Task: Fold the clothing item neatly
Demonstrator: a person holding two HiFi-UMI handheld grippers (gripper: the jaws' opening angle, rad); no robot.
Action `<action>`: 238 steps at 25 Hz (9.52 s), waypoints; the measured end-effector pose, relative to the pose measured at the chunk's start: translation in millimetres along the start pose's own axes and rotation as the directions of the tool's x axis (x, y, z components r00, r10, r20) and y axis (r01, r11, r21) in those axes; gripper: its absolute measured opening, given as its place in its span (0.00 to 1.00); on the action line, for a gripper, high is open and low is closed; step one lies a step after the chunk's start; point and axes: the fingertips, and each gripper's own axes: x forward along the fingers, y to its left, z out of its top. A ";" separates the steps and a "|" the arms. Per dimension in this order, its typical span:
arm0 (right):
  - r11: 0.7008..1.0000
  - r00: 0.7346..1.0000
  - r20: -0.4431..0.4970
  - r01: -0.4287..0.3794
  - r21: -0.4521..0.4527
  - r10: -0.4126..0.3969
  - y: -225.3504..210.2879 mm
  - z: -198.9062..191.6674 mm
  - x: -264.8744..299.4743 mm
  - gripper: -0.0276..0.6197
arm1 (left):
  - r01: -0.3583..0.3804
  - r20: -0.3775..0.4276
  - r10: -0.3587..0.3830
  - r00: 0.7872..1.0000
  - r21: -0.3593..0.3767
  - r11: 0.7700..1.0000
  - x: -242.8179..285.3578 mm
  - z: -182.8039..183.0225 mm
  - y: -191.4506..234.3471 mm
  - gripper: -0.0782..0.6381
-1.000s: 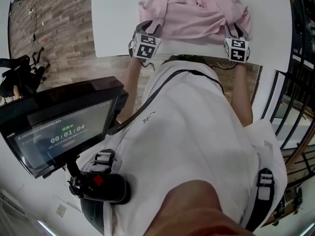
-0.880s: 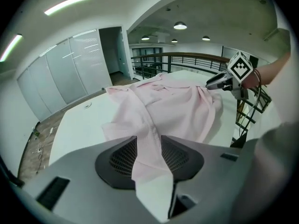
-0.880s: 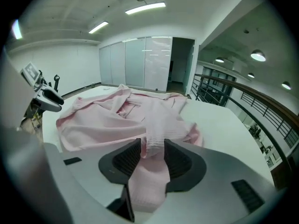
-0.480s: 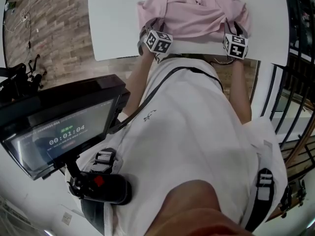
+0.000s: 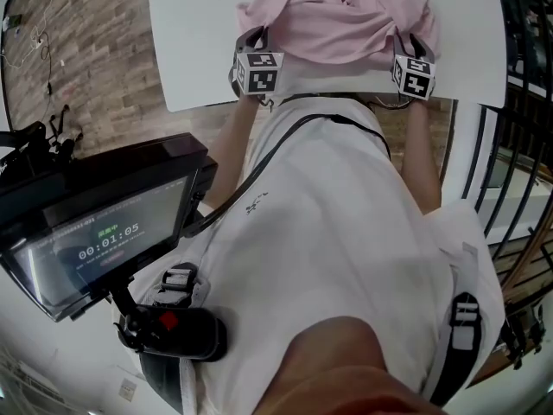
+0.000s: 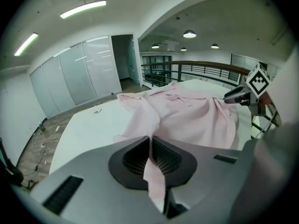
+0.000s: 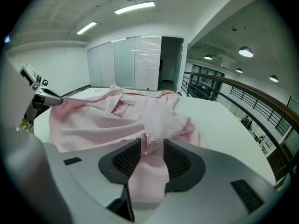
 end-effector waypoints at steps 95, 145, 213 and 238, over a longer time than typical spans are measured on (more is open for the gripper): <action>0.887 0.927 -0.157 -0.372 -0.272 0.340 -33.6 31.9 130.5 0.05 | 0.330 -0.207 -0.320 0.925 0.017 0.944 104.7 -19.8 28.6 0.11; 0.854 0.885 0.048 -0.431 -0.292 0.463 28.7 -58.8 -109.7 0.05 | 0.261 0.011 -0.261 0.965 -0.041 0.964 -103.0 -60.7 -125.2 0.11; 0.670 0.880 -0.294 -0.476 -0.570 0.374 5.8 -57.0 -33.4 0.32 | 0.350 -0.369 -0.156 0.916 0.547 0.760 -4.1 -93.5 -7.4 0.27; 0.498 0.895 -0.342 -0.444 -0.745 0.287 12.5 -46.8 -5.5 0.10 | 0.439 -0.411 -0.212 0.886 0.601 0.668 13.0 -79.4 -24.8 0.14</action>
